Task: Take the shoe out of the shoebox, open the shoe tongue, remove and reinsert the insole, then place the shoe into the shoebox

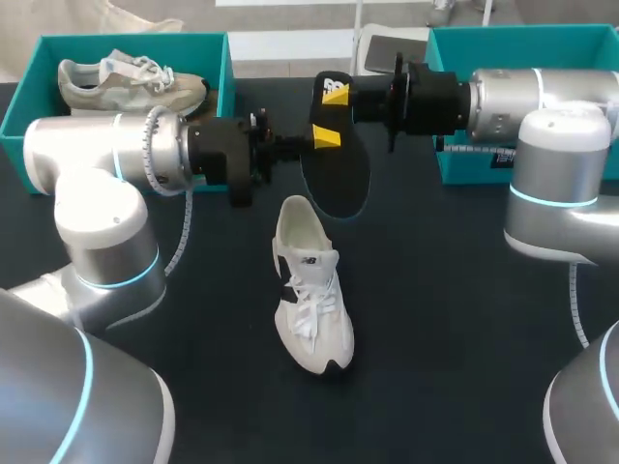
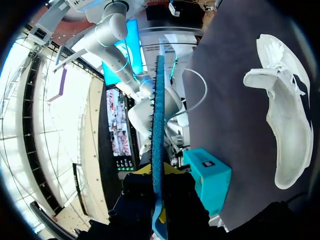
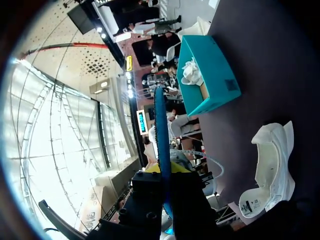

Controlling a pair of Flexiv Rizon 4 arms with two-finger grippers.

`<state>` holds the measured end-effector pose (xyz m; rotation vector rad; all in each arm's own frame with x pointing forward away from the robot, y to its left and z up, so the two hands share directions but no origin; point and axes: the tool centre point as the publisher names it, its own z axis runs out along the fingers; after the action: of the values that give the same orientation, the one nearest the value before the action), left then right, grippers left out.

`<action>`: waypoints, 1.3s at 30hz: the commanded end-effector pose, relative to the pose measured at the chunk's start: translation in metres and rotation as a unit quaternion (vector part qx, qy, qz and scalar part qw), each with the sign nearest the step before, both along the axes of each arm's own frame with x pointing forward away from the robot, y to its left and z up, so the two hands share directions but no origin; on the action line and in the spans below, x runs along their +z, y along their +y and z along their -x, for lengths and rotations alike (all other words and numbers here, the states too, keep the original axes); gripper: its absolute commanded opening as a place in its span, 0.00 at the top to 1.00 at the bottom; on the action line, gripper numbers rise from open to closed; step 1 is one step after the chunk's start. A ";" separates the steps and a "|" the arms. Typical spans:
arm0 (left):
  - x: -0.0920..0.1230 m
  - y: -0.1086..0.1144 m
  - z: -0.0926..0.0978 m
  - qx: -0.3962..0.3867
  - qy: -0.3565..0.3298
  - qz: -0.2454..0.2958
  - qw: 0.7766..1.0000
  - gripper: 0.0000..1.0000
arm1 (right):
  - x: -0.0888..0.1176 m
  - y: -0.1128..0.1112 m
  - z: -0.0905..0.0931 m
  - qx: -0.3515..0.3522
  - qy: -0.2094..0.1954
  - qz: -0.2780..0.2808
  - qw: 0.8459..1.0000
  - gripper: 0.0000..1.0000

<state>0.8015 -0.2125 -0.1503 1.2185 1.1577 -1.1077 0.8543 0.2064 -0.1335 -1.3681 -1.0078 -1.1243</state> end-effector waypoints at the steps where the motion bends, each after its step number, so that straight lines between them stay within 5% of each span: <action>1: 0.000 0.003 0.004 -0.001 0.005 0.003 1.000 1.00 | -0.001 0.003 0.002 0.002 -0.009 -0.003 1.000 0.66; 2: 0.001 0.004 0.006 -0.002 0.008 0.004 1.000 1.00 | 0.000 0.001 0.003 0.007 -0.014 0.000 1.000 0.26; 3: 0.003 0.005 0.007 -0.002 0.009 0.004 1.000 1.00 | 0.000 -0.002 0.005 0.004 -0.031 0.006 1.000 0.00; 8: 0.012 0.015 0.018 -0.013 0.005 0.003 1.000 1.00 | 0.004 -0.021 0.019 0.017 -0.097 0.017 0.995 0.00; 19: 0.017 0.033 0.028 -0.010 0.019 0.008 1.000 1.00 | 0.009 -0.077 0.063 0.029 -0.160 0.032 0.986 0.00; 25: 0.022 0.038 0.030 -0.015 0.020 0.003 1.000 1.00 | 0.007 -0.107 0.076 0.038 -0.153 0.051 0.986 0.00; 39: 0.023 0.039 0.030 -0.017 0.020 0.000 1.000 1.00 | 0.008 -0.109 0.076 0.038 -0.151 0.054 0.986 0.00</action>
<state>0.7716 -0.1738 -0.1271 1.2259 1.1721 -1.1626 0.7786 0.0962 -0.1252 -1.2513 -1.3435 -1.2613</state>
